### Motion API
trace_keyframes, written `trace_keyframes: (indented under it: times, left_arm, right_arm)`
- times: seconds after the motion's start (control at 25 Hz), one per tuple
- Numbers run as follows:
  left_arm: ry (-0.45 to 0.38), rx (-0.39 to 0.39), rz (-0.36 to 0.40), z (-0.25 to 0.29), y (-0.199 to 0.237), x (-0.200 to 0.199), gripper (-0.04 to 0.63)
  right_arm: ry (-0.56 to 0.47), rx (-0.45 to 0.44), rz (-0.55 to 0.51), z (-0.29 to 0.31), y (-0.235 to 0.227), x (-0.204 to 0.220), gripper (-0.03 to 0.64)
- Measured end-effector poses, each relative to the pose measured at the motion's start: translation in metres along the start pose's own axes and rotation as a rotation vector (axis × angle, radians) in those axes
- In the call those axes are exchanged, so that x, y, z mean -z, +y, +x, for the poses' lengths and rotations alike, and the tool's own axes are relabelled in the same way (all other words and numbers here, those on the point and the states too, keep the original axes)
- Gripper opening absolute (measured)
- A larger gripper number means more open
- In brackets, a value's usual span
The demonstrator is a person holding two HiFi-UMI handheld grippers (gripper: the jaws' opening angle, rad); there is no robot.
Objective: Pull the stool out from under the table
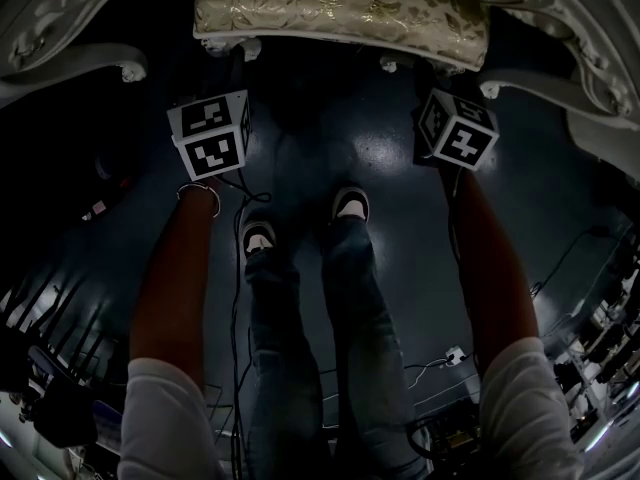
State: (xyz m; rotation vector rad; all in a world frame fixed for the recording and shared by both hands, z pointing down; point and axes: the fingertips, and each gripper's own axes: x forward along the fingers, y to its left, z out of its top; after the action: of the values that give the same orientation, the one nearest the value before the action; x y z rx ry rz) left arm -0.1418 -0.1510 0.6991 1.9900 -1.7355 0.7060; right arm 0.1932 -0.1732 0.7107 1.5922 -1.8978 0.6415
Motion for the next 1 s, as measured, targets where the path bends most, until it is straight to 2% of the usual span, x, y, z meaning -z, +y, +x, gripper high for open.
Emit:
trace_keyframes:
  times: [0.28, 0.76, 1.0]
  left_arm:
    - [0.037, 0.002, -0.002, -0.006, -0.001, 0.009, 0.201]
    - [0.043, 0.013, -0.01, -0.03, -0.003, 0.021, 0.201]
    - [0.057, 0.018, -0.013, -0.058, -0.011, 0.047, 0.201]
  right_arm:
    - [0.019, 0.005, 0.017, -0.006, 0.001, 0.01, 0.239]
    - [0.028, 0.014, 0.001, -0.028, 0.008, 0.025, 0.239]
    - [0.046, 0.007, 0.025, -0.051, 0.012, 0.057, 0.239]
